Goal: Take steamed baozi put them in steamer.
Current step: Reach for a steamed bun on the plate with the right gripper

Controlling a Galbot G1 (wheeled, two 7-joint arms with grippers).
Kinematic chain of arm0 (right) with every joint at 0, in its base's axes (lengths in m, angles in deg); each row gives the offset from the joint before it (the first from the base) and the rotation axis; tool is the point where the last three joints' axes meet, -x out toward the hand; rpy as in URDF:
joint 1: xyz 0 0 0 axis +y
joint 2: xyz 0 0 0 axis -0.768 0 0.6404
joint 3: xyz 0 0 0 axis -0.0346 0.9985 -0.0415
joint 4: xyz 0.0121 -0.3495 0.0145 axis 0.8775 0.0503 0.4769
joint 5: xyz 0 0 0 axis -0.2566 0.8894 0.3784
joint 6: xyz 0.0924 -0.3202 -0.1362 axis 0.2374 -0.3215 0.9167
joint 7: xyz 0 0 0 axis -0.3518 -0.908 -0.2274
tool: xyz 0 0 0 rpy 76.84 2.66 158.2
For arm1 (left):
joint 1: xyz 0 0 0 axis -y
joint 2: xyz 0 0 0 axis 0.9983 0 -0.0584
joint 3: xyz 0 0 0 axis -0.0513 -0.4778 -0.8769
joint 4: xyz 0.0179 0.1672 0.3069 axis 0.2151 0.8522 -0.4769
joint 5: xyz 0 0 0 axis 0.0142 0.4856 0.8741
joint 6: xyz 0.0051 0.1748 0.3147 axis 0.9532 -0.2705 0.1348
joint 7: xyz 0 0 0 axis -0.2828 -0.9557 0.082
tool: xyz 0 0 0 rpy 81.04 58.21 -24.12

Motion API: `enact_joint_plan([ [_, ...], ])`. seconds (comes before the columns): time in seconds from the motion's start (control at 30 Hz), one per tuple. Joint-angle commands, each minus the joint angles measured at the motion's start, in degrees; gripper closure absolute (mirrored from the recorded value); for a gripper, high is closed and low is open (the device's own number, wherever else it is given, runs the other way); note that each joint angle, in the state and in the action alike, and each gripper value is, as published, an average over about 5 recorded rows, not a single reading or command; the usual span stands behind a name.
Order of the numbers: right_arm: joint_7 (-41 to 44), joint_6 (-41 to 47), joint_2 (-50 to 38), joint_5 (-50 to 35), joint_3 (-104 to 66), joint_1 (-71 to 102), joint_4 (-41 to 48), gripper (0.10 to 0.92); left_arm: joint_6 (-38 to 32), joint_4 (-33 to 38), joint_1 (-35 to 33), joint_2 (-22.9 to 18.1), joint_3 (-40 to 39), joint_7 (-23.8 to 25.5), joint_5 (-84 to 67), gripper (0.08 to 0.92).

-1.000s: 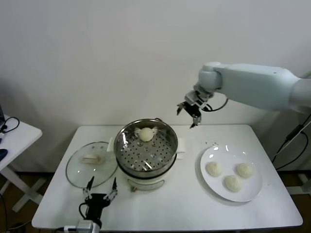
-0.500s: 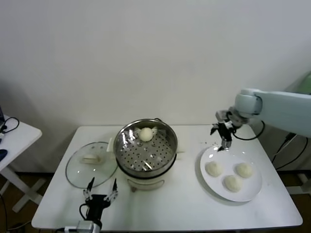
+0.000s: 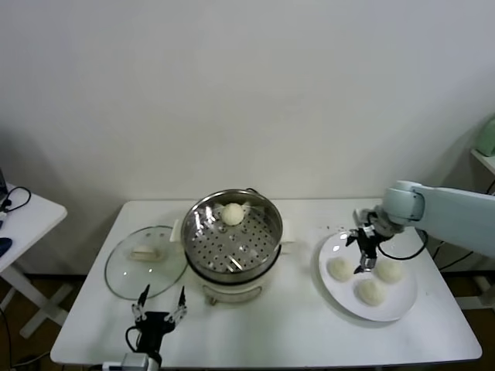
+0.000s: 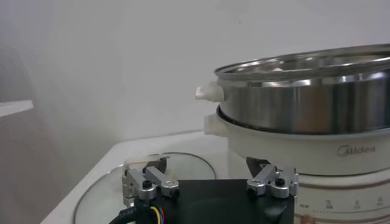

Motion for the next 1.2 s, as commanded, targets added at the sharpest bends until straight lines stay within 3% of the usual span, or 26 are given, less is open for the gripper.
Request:
enact_joint_plan([
  [0.03, -0.26, 0.62, 0.15, 3.24, -5.06, 6.74, 3.34, 0.203, 0.07, 0.05, -0.06, -0.15, 0.13, 0.02, 0.11, 0.177],
  [0.73, -0.82, 0.36, 5.67, 5.32, -10.25, 13.22, 8.43, 0.206, 0.15, -0.01, -0.05, -0.43, 0.88, 0.06, 0.07, 0.177],
  [1.2, -0.66, 0.35, 5.19, 5.99, -9.17, 10.53, 7.14, 0.367, 0.22, 0.1, 0.16, -0.52, 0.9, 0.05, -0.03, 0.177],
])
